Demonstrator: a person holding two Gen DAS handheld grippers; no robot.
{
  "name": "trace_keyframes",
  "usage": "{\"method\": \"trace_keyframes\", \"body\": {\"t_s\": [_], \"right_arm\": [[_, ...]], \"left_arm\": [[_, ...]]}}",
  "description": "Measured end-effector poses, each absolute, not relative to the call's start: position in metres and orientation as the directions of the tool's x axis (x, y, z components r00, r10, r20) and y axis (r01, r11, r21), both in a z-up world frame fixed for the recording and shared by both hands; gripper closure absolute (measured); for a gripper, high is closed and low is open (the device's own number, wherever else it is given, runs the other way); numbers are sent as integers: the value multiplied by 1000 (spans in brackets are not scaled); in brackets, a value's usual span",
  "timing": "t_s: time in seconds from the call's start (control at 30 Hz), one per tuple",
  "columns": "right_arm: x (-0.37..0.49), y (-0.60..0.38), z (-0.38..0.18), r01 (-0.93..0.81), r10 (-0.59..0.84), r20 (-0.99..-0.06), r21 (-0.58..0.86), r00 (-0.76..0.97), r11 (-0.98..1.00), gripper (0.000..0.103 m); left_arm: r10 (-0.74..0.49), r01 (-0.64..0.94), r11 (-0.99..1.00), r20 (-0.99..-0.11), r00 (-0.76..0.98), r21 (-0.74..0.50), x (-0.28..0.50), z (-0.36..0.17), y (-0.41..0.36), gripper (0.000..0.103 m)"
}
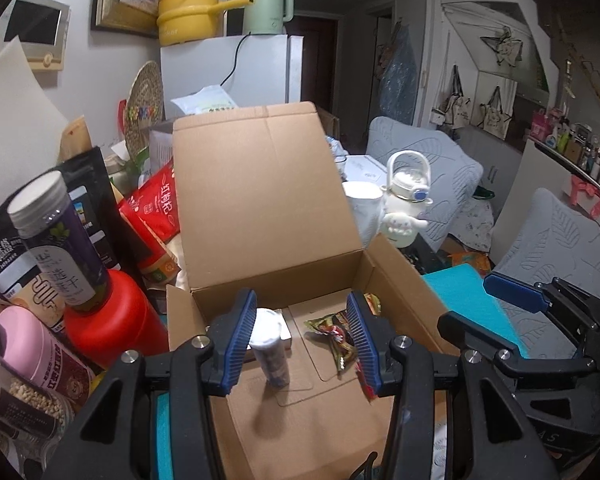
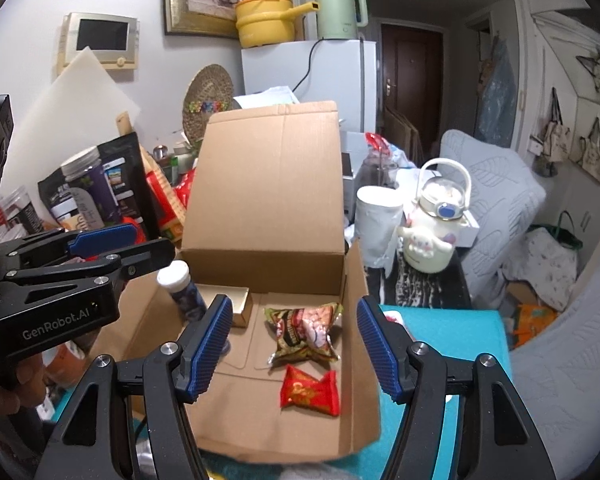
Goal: Organize snacks
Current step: 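Open the left tool to stand the blue tube inside the box, then withdraw both tools from the box back over the snacks on the table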
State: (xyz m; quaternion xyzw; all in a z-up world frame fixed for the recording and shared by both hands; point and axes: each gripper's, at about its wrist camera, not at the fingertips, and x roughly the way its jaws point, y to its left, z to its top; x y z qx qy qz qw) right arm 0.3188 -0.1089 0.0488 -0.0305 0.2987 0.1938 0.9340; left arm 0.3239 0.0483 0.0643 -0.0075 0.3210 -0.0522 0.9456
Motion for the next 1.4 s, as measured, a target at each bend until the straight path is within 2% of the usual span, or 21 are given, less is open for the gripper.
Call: {"method": "trace_keyframes", "body": {"t_s": [0.33, 0.7, 0.9, 1.4], "right_arm": [[266, -116, 71, -388, 358, -522, 56, 774, 920, 34], [196, -126, 82, -368, 343, -489, 48, 802, 929, 31], [160, -130, 78, -350, 331, -489, 54, 807, 935, 28], [108, -130, 44, -326, 313, -543, 77, 779, 942, 27]], "left_arm": [[-106, 115, 993, -556, 825, -19, 267, 92, 41, 56], [-121, 141, 990, -543, 831, -5, 205, 100, 36, 56], [-133, 156, 988, -537, 833, -1, 172, 98, 35, 56], [-156, 192, 981, -593, 790, -1, 126, 66, 39, 56]]}}
